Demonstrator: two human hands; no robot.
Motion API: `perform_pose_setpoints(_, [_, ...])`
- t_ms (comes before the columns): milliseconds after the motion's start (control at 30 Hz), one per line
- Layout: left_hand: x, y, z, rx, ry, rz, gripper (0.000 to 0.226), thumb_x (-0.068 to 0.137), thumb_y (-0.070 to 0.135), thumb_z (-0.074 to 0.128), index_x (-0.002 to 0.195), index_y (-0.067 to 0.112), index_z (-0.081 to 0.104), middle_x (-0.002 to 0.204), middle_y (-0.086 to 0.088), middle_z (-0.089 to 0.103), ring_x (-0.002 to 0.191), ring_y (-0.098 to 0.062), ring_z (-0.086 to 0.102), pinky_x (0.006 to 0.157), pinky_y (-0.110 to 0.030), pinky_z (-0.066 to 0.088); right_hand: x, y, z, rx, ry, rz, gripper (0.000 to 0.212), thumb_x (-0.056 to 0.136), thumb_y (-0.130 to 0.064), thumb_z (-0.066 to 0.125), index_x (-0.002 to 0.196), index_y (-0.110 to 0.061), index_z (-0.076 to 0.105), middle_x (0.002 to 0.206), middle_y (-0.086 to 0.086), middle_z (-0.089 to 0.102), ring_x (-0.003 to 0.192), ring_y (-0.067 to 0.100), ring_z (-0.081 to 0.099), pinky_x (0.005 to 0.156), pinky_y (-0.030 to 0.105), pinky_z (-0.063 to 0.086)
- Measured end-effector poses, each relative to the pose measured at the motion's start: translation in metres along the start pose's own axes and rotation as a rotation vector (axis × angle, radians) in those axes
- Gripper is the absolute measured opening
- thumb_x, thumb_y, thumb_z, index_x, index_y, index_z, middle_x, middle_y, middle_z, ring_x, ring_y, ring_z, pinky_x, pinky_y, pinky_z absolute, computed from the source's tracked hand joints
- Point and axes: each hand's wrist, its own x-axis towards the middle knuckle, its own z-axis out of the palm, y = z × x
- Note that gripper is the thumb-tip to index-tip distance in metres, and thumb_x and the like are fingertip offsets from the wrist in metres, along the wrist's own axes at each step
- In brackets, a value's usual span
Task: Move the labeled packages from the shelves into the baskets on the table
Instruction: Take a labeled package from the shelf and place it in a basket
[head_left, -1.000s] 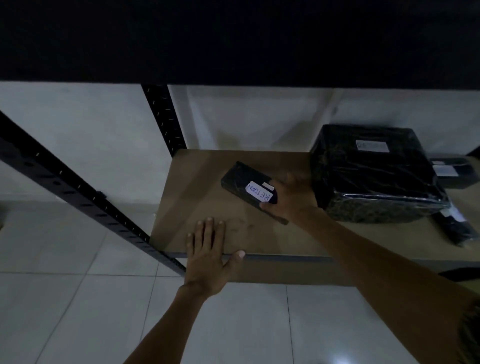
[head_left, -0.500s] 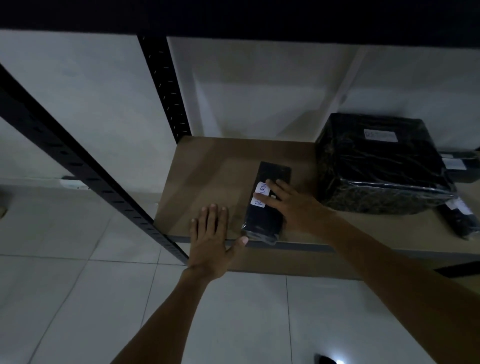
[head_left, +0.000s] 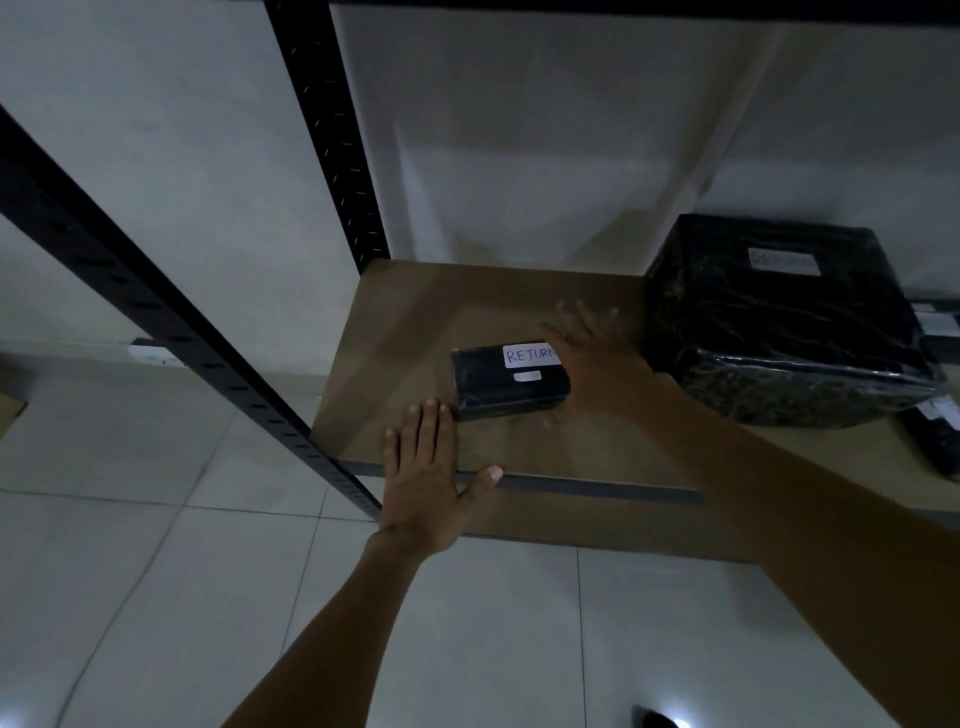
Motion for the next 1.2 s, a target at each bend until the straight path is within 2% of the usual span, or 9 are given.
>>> perform_pose_setpoints(167, [0.001, 0.000, 0.003, -0.009, 0.019, 0.012, 0.101, 0.078, 0.079, 0.002, 0.152, 0.011, -0.004, 0.162, -0.008, -0.005, 0.146, -0.019, -0.017, 0.114, -0.041, -0.017, -0.007, 0.009, 0.006, 0.061, -0.035, 0.035, 0.108, 0.064, -0.060, 0.074, 0.150, -0.024, 0.020, 0.150, 0.003, 0.031, 0.136, 0.026, 0.029, 0.111, 0.036, 0.024])
perform_pose_setpoints(467, [0.000, 0.000, 0.001, -0.044, 0.003, 0.009, 0.100, 0.079, 0.078, 0.006, 0.153, 0.011, -0.001, 0.162, -0.006, -0.004, 0.148, -0.022, -0.012, 0.116, -0.040, -0.015, -0.017, 0.003, 0.015, 0.039, -0.005, 0.062, 0.105, 0.069, -0.064, 0.069, 0.149, -0.021, 0.017, 0.148, 0.004, 0.031, 0.134, 0.027, 0.031, 0.110, 0.041, 0.025])
perform_pose_setpoints(533, [-0.009, -0.002, 0.002, -0.054, -0.006, 0.012, 0.097, 0.084, 0.075, 0.019, 0.152, 0.010, -0.003, 0.160, -0.005, -0.007, 0.147, -0.021, -0.014, 0.118, -0.043, -0.011, -0.027, 0.000, 0.019, 0.024, -0.009, 0.069, 0.105, 0.069, -0.067, 0.067, 0.149, -0.021, 0.017, 0.148, 0.005, 0.031, 0.134, 0.029, 0.032, 0.109, 0.043, 0.026])
perform_pose_setpoints(633, [-0.041, -0.002, -0.002, -0.025, -0.044, 0.045, 0.106, 0.081, 0.050, 0.064, 0.153, 0.011, -0.003, 0.161, -0.010, -0.002, 0.148, -0.029, -0.006, 0.118, -0.053, 0.013, -0.050, -0.007, 0.021, 0.070, -0.073, 0.079, 0.107, 0.066, -0.066, 0.070, 0.148, -0.021, 0.019, 0.147, 0.006, 0.031, 0.133, 0.030, 0.030, 0.109, 0.045, 0.027])
perform_pose_setpoints(733, [-0.073, 0.001, -0.024, -0.074, -0.256, 0.013, 0.095, 0.089, 0.042, 0.060, 0.154, 0.016, -0.004, 0.162, -0.006, -0.010, 0.149, -0.027, -0.002, 0.116, -0.044, 0.026, -0.085, -0.015, 0.018, 0.121, -0.115, 0.103, 0.105, 0.063, -0.063, 0.074, 0.146, -0.021, 0.025, 0.144, 0.007, 0.034, 0.131, 0.030, 0.033, 0.106, 0.043, 0.029])
perform_pose_setpoints(833, [-0.098, 0.005, -0.059, -0.167, -0.726, -0.130, 0.066, 0.092, 0.050, 0.054, 0.146, 0.018, 0.033, 0.149, -0.011, 0.038, 0.133, -0.023, 0.042, 0.109, -0.034, 0.036, -0.129, -0.021, 0.010, 0.127, -0.164, 0.123, 0.104, 0.063, -0.064, 0.073, 0.145, -0.021, 0.028, 0.143, 0.007, 0.036, 0.130, 0.030, 0.034, 0.106, 0.044, 0.029])
perform_pose_setpoints(900, [-0.120, 0.013, -0.084, -0.183, -0.841, -0.145, 0.061, 0.090, 0.051, 0.057, 0.141, 0.021, 0.042, 0.143, -0.007, 0.045, 0.125, -0.019, 0.049, 0.105, -0.031, 0.040, -0.163, -0.022, 0.001, 0.145, -0.189, 0.128, 0.105, 0.062, -0.065, 0.073, 0.146, -0.022, 0.027, 0.143, 0.007, 0.036, 0.131, 0.029, 0.034, 0.107, 0.043, 0.028])
perform_pose_setpoints(1033, [-0.159, 0.042, -0.133, -0.145, -0.688, -0.128, 0.054, 0.094, 0.046, 0.053, 0.141, 0.021, 0.042, 0.140, -0.004, 0.049, 0.126, -0.017, 0.050, 0.104, -0.028, 0.039, -0.238, -0.021, -0.018, 0.240, -0.196, 0.156, 0.108, 0.059, -0.065, 0.075, 0.146, -0.023, 0.027, 0.144, 0.006, 0.037, 0.133, 0.027, 0.031, 0.110, 0.043, 0.029])
perform_pose_setpoints(1200, [-0.213, 0.089, -0.179, -0.206, -0.676, -0.191, 0.056, 0.092, 0.049, 0.055, 0.139, 0.021, 0.044, 0.137, -0.005, 0.051, 0.119, -0.016, 0.053, 0.097, -0.021, 0.040, -0.338, -0.006, -0.043, 0.281, -0.164, 0.158, 0.106, 0.060, -0.067, 0.073, 0.146, -0.025, 0.027, 0.144, 0.003, 0.037, 0.132, 0.025, 0.033, 0.110, 0.042, 0.030])
